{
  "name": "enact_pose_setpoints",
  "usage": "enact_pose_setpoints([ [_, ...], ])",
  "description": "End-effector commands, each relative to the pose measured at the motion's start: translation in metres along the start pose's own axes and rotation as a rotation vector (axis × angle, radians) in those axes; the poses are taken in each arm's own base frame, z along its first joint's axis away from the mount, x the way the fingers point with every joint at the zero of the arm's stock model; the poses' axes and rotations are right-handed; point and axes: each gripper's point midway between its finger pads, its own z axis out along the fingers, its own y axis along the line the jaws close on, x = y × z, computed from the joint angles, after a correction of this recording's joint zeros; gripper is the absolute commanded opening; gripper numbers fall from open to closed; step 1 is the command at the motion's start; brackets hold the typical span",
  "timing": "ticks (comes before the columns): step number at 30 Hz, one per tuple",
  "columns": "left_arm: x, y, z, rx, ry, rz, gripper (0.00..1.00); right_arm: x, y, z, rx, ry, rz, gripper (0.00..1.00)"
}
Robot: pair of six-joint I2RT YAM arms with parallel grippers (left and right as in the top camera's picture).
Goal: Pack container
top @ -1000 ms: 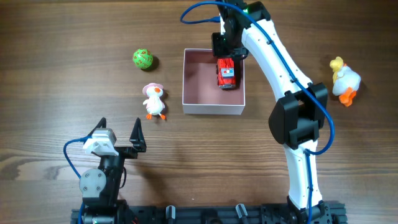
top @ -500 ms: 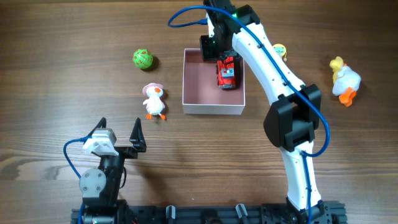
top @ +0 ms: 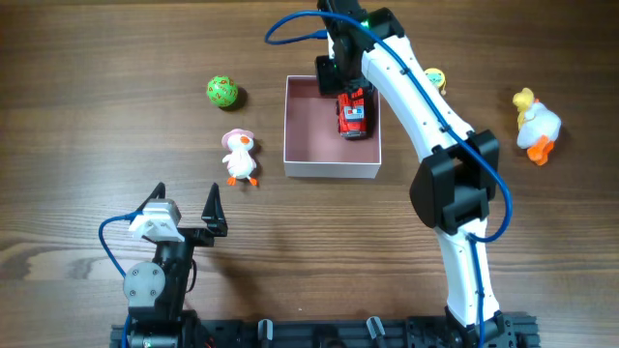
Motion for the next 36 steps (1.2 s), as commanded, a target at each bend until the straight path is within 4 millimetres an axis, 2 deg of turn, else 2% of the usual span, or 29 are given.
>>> enact_pose_setpoints([
  [1,0.001,0.002,0.000,-0.010,0.002,0.019,1.00,0.004,-0.012,0.019,0.067,0.028,0.001,0.05],
  [15,0.001,0.002,0.000,-0.010,0.002,0.019,1.00,0.001,-0.046,0.023,0.119,0.038,0.051,0.06],
  [36,0.001,0.002,0.000,-0.010,0.002,0.019,1.00,0.002,-0.044,0.028,0.093,0.053,0.055,0.05],
])
